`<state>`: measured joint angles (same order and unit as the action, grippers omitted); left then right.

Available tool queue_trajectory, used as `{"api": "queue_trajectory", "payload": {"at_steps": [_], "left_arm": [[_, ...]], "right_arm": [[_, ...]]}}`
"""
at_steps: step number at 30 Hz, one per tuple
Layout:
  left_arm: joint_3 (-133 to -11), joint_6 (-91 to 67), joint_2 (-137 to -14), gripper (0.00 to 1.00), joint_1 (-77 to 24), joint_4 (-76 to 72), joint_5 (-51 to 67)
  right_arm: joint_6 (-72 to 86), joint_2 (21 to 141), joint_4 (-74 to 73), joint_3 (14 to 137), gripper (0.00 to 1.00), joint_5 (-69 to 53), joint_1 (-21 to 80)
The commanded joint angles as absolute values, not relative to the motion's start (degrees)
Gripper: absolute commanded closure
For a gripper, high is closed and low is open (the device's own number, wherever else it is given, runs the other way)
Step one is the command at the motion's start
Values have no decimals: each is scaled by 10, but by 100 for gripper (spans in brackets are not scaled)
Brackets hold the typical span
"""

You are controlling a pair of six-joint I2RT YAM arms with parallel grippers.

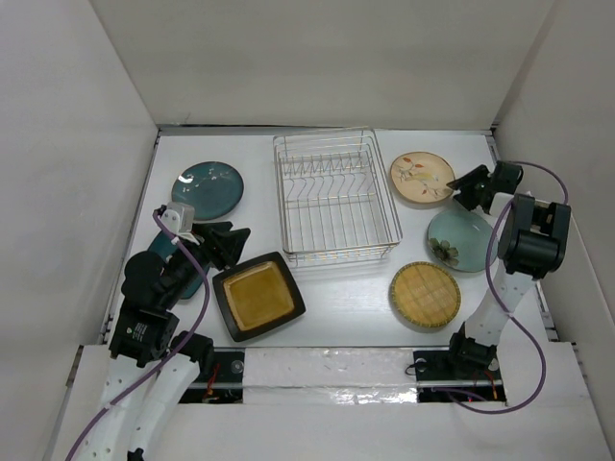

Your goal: Load the plates into the dish rack

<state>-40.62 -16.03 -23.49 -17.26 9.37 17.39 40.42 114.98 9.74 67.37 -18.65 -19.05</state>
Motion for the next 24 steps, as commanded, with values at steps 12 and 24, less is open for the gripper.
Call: {"api": "queue_trajectory", "payload": {"at_steps": [12,24], "left_arm": [[-411,-151,-235,53,-174,74,154],[-411,-150,-236,53,-174,75,149]], "right_arm": [[427,1255,114,780,62,-318,-191],[506,1110,322,667,100,-231,-196]]}}
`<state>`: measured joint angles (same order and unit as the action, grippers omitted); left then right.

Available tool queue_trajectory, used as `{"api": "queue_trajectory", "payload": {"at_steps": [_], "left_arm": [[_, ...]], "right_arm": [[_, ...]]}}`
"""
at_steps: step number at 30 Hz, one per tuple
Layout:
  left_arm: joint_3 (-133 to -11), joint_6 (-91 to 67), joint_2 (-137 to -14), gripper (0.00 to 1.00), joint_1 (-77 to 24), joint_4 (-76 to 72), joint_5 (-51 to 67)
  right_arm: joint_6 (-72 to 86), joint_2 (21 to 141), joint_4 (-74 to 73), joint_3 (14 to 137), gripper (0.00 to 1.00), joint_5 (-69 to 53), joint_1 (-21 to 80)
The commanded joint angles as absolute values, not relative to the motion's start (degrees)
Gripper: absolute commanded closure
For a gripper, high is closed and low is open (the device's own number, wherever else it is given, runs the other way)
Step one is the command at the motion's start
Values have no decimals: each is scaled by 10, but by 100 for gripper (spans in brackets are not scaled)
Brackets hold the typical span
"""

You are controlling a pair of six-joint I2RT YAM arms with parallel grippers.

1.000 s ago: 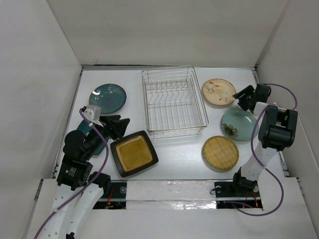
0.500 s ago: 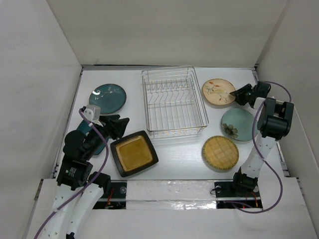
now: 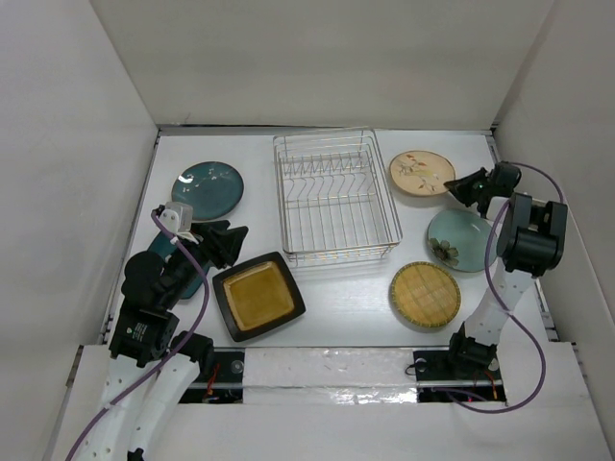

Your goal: Load the plates into the dish rack

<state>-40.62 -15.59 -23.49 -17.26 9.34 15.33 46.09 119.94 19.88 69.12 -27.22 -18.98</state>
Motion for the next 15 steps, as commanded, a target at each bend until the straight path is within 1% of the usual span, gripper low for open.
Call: {"api": "queue_trajectory", "payload": {"at_steps": [1,2,3,4,5,6,8,9,10,15], "left_arm": [[-412,-150,-236,53,-174,75,149],[-412,-150,-236,53,-174,75,149],[-411,-150,-236,53,-174,75,149],[-411,-150,-236,53,-174,75,148],[-411,-150,-235,53,-174,76,147],[-411,-150,-234,53,-174,76,146],[-411,-150,-232,53,-174,76,143],[-412,-149,-231,53,-174,76,141],[-411,-149,-230,53,-174,76,140],[-411,-150,-228,53,-174,78,135]], "right_arm": [[505,1067,321,666,100,-215,-188],[498,1044,316,669,100,-201,-179],[475,1021,295,672,100,-159,-171],[459,973,278,678,100,-134,-161],[439,949,261,686,100,-107,-150],[395,927,228,703,100,-48,-121],[347,874,194,725,100,22,-86],[301,861,161,737,100,85,-67],[279,852,145,768,100,116,-29],[150,852,51,866,100,239,80]]}}
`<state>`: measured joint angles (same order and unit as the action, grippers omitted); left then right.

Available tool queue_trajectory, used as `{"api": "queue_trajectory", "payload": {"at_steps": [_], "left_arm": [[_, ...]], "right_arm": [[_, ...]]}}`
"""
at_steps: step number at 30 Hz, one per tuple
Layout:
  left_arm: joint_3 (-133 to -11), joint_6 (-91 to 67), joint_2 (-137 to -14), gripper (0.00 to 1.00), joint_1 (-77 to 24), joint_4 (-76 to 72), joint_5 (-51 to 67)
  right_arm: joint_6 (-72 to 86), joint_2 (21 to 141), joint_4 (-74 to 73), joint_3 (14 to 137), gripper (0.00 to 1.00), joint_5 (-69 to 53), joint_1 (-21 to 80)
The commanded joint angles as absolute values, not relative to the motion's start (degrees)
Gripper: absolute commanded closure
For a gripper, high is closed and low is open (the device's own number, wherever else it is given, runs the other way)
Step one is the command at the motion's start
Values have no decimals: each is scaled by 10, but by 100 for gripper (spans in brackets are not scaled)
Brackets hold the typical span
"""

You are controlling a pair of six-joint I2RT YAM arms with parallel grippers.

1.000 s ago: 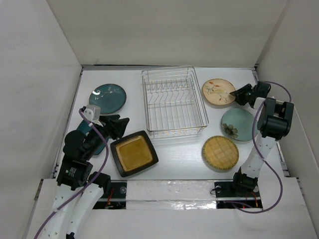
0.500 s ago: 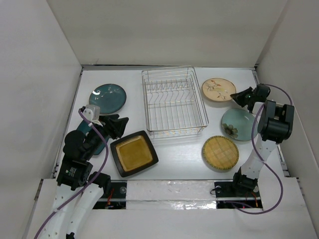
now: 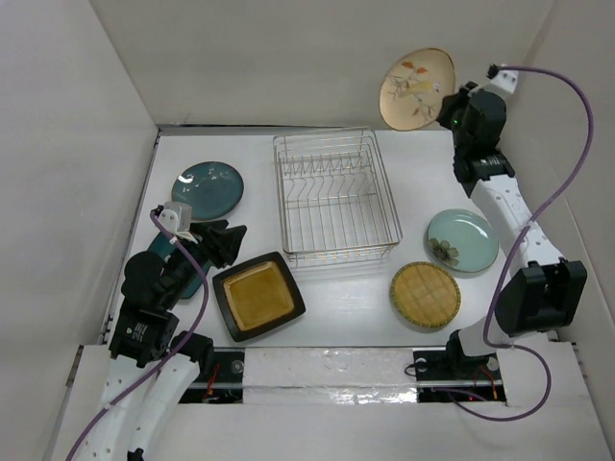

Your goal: Load the plates into the dish rack

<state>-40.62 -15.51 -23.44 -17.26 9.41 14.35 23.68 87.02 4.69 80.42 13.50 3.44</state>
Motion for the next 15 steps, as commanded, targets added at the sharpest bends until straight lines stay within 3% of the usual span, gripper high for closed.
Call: {"api": "queue_trajectory", "payload": {"at_steps": [1,9,15], "left_arm": [[-411,-150,-229,54,-174,79,134],[-410,-150,-228,54,-174,83,128],[-410,-151,-227,55,-174,83,133]], "right_arm": [[135,859,37,882,100,255,97],[7,964,-87,1059,100,459,245],[-42,1014,-111,1106,100,511,271]]}}
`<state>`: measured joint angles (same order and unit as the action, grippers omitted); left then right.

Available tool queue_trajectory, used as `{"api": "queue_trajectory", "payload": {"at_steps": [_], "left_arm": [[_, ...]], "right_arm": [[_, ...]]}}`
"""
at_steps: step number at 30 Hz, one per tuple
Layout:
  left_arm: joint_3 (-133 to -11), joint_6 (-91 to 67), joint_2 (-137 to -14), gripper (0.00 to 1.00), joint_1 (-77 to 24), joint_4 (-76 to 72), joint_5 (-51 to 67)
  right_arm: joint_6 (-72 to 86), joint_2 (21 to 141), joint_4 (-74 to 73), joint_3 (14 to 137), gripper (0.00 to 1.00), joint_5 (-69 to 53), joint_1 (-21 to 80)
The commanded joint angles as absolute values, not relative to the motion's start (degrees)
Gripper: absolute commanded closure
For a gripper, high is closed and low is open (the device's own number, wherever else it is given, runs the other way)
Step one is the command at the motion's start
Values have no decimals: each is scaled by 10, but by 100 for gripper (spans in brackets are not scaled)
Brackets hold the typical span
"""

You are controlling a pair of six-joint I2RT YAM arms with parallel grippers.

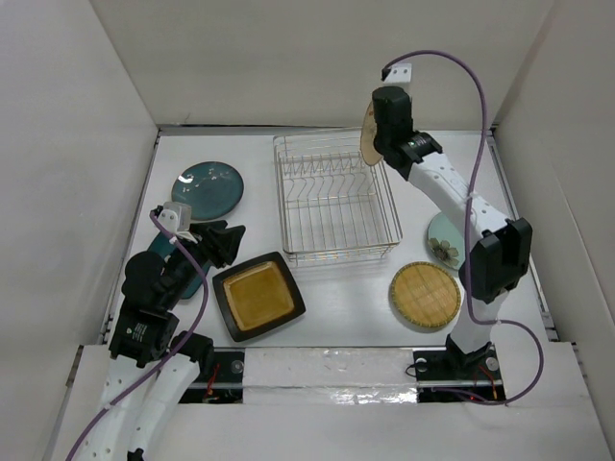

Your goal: Load the plates into the dish rack

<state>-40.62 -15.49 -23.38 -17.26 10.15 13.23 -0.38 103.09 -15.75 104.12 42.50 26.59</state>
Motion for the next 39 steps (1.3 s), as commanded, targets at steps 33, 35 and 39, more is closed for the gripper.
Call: {"api": "queue_trajectory", "payload": {"at_steps": [33,35,39], "left_arm": [[-408,-152,-229,55,-174,81,139],[-409,-152,-229,55,-174,81,138],[-409,-152,-230,55,-174,81,138]], "right_arm": [[-120,1076,-28,960,100,511,334],[-109,1085,-35,957,99,505,334],[-83,1100,-49,958,79,499,334]]}}
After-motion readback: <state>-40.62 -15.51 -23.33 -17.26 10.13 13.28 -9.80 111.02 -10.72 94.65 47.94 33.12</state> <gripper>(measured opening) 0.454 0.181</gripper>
